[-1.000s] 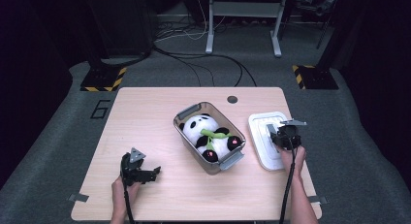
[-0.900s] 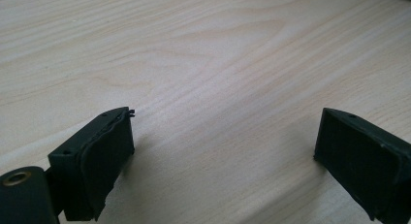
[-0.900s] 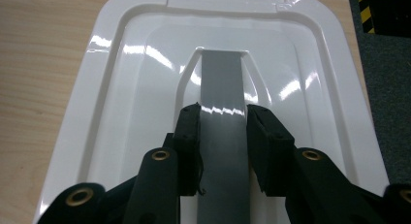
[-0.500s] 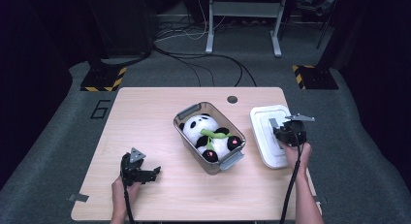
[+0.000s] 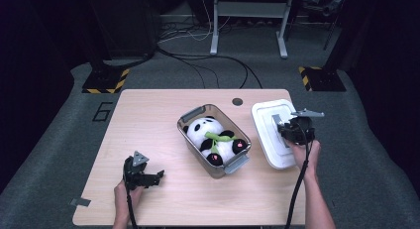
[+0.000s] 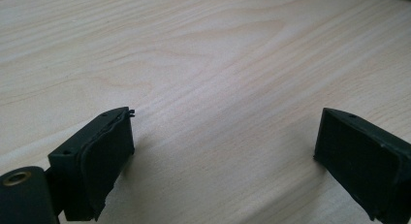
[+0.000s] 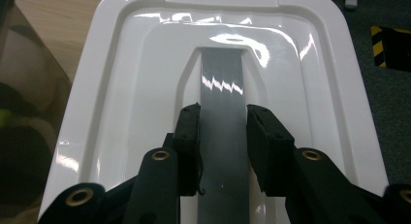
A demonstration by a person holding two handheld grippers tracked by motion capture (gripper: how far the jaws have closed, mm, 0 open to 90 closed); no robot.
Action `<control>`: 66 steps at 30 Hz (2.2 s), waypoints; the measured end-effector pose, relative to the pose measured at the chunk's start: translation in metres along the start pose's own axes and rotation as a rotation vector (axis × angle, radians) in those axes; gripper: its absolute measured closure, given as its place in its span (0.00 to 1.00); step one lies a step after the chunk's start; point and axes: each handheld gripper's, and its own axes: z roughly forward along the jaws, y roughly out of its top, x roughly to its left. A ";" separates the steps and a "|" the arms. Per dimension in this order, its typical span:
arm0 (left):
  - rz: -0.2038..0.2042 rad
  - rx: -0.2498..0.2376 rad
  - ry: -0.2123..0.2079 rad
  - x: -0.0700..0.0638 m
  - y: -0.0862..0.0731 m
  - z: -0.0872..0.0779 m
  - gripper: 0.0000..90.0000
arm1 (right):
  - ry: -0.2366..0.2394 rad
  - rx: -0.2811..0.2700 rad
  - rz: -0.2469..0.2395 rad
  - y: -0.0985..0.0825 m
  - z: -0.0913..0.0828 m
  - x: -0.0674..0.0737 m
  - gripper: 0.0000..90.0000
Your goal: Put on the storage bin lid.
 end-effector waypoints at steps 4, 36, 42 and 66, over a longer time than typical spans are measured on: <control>0.000 0.000 0.000 0.000 0.000 0.000 0.07 | 0.012 -0.009 -0.016 0.008 -0.007 0.005 0.74; 0.000 0.000 0.000 0.000 0.000 0.000 0.07 | 0.117 -0.044 -0.123 0.063 -0.041 0.071 0.74; 0.000 -0.001 0.000 0.000 0.000 0.000 0.07 | 0.139 -0.045 -0.155 0.067 -0.042 0.088 0.74; 0.004 -0.001 0.000 0.000 0.000 0.000 0.07 | 0.278 0.094 -0.242 0.080 0.009 0.173 0.74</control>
